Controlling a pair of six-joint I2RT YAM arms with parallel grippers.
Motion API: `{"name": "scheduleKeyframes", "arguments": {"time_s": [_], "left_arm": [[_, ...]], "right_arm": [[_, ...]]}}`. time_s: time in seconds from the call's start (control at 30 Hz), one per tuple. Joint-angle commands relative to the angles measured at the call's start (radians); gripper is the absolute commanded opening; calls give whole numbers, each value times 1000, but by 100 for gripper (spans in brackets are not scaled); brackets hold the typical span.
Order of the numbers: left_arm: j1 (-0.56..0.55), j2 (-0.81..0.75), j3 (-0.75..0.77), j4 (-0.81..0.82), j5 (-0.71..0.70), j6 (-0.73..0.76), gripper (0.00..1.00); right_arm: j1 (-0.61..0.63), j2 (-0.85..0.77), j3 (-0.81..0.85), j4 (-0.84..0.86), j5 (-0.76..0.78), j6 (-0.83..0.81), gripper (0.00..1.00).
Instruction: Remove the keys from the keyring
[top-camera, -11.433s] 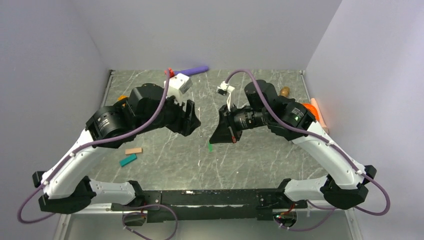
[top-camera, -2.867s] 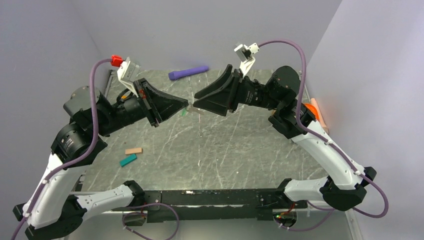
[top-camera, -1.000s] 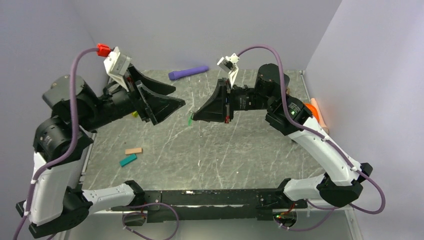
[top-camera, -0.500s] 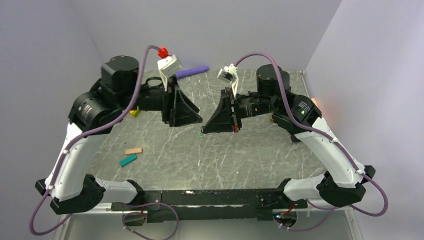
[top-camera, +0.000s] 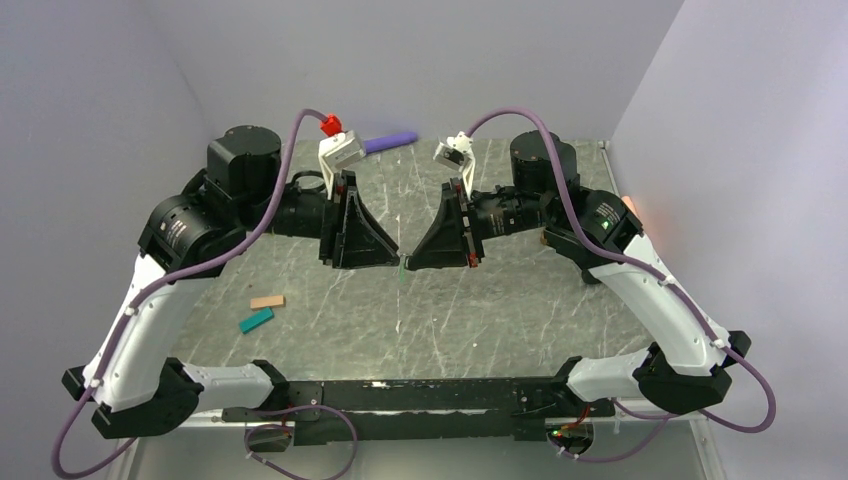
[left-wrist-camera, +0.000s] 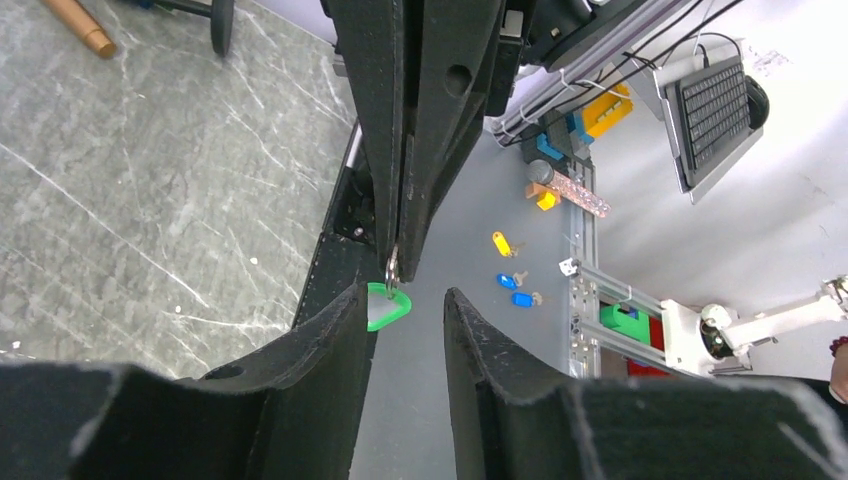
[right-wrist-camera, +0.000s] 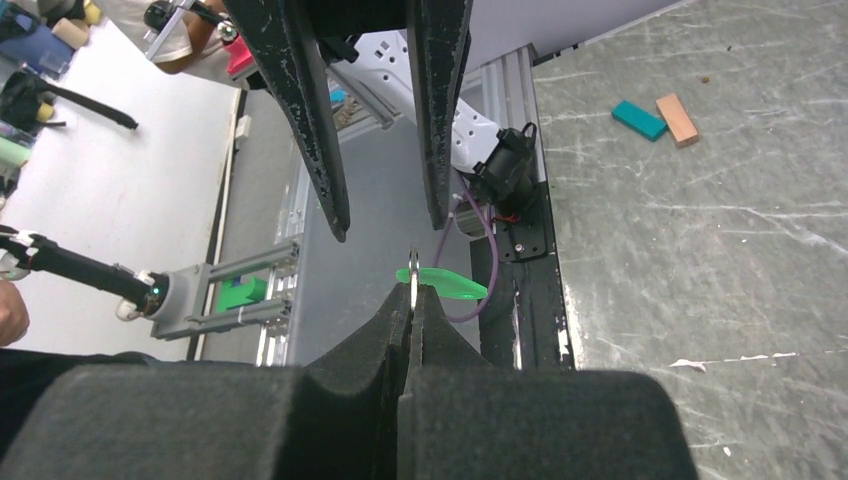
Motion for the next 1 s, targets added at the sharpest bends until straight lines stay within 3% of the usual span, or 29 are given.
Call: {"name": "scheduleKeyframes", "arguments": {"time_s": [0.0, 0.23, 0.6, 0.73, 0.9, 0.97], "left_arm": [[-12, -12, -17, 43, 46, -15, 39], [-42, -29, -61, 95, -11, -30, 41], [-49, -28, -45, 108, -48, -34, 33], [-51, -20, -34, 103, -47, -34, 24], [-52, -15, -27, 99, -54, -33, 1], [-53, -16, -27, 102, -63, -34, 0]], "right_arm": [[1, -17, 37, 15, 0, -5, 0], [2, -12, 54, 11, -6, -4, 0], [1, -23, 44, 18, -14, 2, 0], [2, -26, 44, 14, -9, -1, 0], [2, -28, 43, 14, -5, -5, 0], [2, -32, 37, 17, 0, -5, 0]]}}
